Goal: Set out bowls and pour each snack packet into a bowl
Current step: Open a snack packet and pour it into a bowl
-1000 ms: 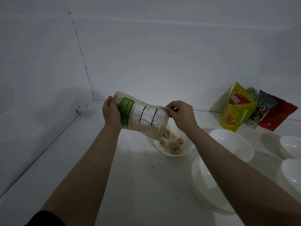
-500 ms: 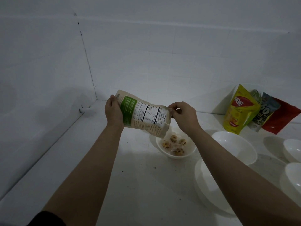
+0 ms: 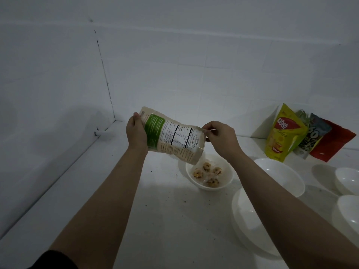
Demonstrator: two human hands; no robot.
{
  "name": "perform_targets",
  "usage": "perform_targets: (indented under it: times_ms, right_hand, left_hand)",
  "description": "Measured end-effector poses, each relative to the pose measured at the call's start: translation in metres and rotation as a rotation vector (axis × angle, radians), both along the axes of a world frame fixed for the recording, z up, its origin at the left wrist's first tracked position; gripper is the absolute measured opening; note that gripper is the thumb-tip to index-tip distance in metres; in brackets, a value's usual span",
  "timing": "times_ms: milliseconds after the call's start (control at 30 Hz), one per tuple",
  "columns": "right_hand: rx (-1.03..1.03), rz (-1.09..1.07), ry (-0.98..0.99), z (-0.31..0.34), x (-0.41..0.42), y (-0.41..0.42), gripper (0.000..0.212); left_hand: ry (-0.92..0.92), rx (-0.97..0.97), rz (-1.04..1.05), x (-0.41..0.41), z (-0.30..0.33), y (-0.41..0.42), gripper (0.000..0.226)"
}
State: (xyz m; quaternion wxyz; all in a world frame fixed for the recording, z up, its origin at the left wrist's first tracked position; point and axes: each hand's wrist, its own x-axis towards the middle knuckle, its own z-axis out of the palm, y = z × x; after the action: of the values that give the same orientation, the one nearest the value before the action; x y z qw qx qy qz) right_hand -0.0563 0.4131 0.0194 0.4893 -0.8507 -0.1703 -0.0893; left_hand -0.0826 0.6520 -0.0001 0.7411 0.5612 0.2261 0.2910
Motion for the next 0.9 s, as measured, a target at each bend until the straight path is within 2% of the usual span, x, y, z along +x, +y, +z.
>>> perform_targets:
  times_ms: [900]
  right_hand:
    - [0.039, -0.014, -0.007, -0.0045, 0.0062, 0.0063, 0.017]
  left_hand:
    - [0.001, -0.032, -0.012, -0.0017, -0.0031, -0.0001, 0.035]
